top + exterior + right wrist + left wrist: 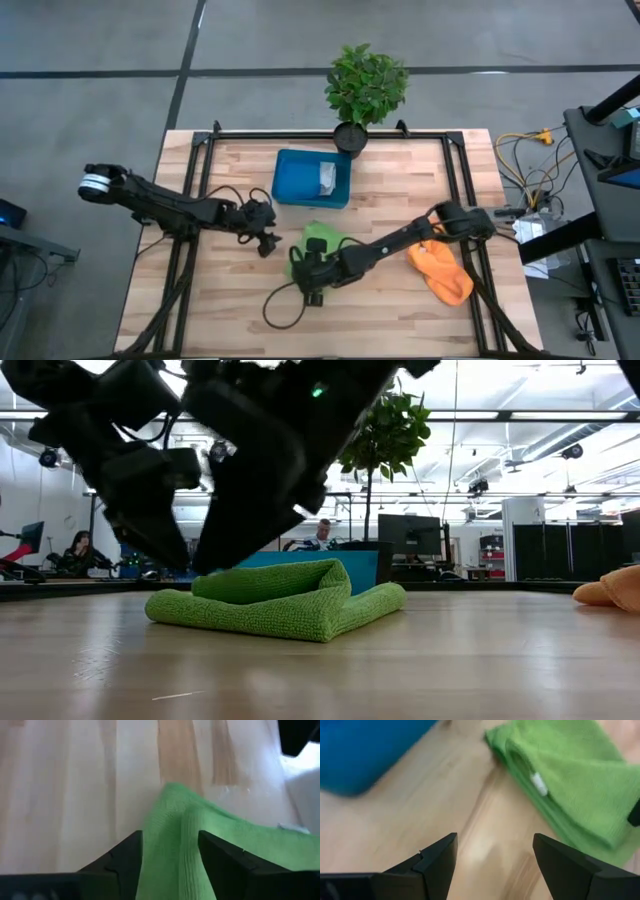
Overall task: Fold microfiber towels
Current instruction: Fold the green microfiber towel
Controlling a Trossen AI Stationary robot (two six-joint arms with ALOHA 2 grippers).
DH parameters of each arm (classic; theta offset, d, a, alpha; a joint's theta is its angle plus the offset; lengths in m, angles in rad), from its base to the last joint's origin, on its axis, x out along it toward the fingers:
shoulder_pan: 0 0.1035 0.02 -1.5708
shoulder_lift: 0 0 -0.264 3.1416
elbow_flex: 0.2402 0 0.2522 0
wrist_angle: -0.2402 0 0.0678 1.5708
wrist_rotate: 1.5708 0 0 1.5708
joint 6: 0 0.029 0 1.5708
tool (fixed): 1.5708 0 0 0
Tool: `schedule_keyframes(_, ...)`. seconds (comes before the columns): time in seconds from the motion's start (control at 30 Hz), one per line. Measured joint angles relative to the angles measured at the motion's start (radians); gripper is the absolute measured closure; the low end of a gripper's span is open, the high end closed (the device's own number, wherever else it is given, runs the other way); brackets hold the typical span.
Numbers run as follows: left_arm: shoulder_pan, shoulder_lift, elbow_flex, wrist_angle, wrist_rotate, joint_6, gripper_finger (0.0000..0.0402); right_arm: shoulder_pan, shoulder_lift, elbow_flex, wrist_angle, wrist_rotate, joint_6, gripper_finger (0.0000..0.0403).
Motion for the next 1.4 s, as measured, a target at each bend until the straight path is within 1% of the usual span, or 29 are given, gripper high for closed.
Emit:
schedule_keyframes(0.07, -0.011, 0.002, -0.004, -0.011, 0.001, -0.002, 0.0155, 0.0, 0.037, 0.054, -0.061, 0.026, -0.007, 0.0223)
schedule_keyframes(0.23, -0.032, 0.008, -0.011, -0.001, 0.002, -0.033, 0.0155, -0.001, 0.128, 0.197, -0.234, 0.146, 0.02, 0.0251)
schedule_keyframes(0.33, -0.039, 0.006, -0.019, -0.006, 0.002, -0.05, 0.0155, -0.005, 0.161, 0.257, -0.274, 0.151, 0.02, 0.0274)
schedule_keyframes(0.4, -0.045, 0.006, -0.025, -0.004, 0.002, -0.05, 0.0155, -0.006, 0.173, 0.285, -0.271, 0.151, 0.021, 0.0294)
schedule_keyframes(0.6, -0.062, 0.005, -0.044, 0.016, 0.003, -0.067, 0.0155, -0.01, 0.163, 0.31, -0.293, 0.152, 0.078, 0.0378)
schedule_keyframes(0.63, -0.064, 0.005, -0.046, 0.017, 0.003, -0.076, 0.0155, -0.01, 0.159, 0.31, -0.296, 0.152, 0.091, 0.0386)
schedule_keyframes(0.9, -0.073, 0.005, -0.062, 0.046, 0.004, -0.079, 0.0155, -0.01, 0.131, 0.289, -0.369, 0.157, 0.256, 0.0394)
schedule_keyframes(1.03, -0.078, 0.005, -0.063, 0.054, 0.004, -0.079, 0.0155, -0.01, 0.109, 0.258, -0.422, 0.195, 0.334, 0.0394)
schedule_keyframes(1.23, -0.086, 0.005, -0.067, 0.057, 0.007, -0.079, 0.0155, -0.01, 0.03, 0.141, -0.417, 0.226, 0.401, 0.0394)
schedule_keyframes(1.4, -0.088, 0.005, -0.067, 0.065, 0.013, -0.079, 0.0155, -0.01, -0.078, -0.006, -0.407, 0.26, 0.484, 0.0394)
